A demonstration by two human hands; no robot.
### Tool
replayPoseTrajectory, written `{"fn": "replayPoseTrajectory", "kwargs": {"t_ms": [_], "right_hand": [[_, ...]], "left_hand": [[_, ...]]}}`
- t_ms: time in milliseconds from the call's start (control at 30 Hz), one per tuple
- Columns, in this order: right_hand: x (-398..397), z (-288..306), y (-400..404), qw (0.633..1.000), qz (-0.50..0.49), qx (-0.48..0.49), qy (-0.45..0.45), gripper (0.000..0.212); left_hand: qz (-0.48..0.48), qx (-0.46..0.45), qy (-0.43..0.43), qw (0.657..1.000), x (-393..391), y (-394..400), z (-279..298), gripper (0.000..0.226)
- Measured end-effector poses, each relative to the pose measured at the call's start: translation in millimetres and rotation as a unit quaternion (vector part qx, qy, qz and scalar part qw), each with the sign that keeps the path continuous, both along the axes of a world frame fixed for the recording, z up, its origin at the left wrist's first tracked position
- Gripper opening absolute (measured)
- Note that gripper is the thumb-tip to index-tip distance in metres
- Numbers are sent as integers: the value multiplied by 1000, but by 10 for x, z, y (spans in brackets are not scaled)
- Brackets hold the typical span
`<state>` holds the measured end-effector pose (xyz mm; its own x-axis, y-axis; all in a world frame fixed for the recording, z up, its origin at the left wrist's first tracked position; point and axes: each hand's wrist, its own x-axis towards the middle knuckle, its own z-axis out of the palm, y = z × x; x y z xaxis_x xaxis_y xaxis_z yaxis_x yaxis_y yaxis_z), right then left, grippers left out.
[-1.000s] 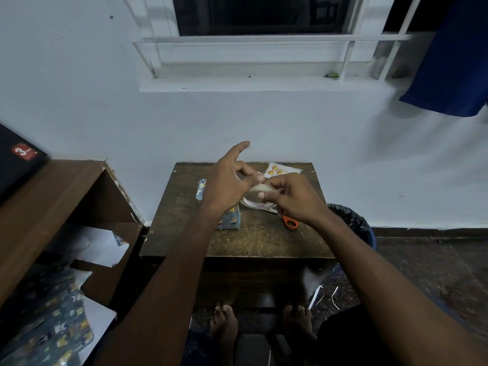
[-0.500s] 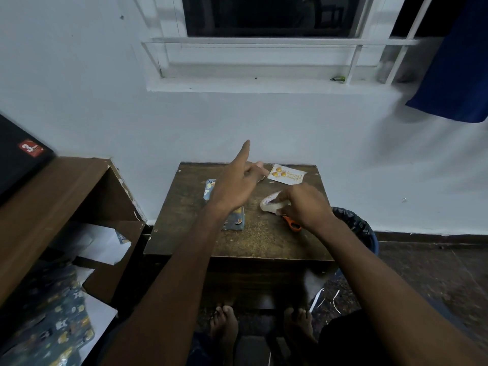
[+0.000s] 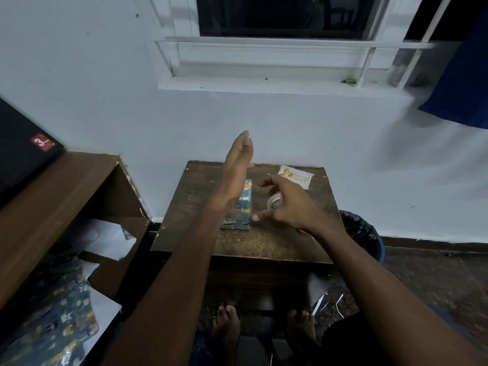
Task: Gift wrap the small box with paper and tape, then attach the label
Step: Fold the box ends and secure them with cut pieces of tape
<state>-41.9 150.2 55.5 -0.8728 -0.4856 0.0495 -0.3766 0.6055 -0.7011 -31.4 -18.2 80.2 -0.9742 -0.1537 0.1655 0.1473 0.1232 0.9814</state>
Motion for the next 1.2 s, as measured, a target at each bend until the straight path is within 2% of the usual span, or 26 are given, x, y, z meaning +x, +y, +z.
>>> {"fn": "replayPoseTrajectory", "kwargs": {"t_ms": [133,233,400,533,633,700,833,1000,1200], "right_hand": [[126,-84,-241,993,17,-117,-7,78],[121,-113,-319,988,-10,-156,12,74],[112,-213,-391,980,-64,-162,99,61],[115,-290,-450,966,-127,-189,122,64],[96,-329,-477,967,-124,-188,120,70],[79,-340,-476,967,-122,-191,115,72],[54,-302,-430,962,-126,-233,59,67],[69,-240,-380,959,-106,-262,11,59],[103,-193,-396,939,-120,-318,-49,18]], "left_hand": [[-14,44,4,999,-19,5,-5,73],[5,81,40,996,11,10,16,67],[112,77,115,984,102,-3,25,46],[175,57,84,979,124,-27,-37,25],[163,46,28,985,179,-5,-58,35],[161,38,-2,986,216,3,-63,44],[172,13,-21,985,228,5,-58,42],[171,-61,-17,983,194,-6,-136,42],[197,-118,20,973,130,-13,-208,45]]}}
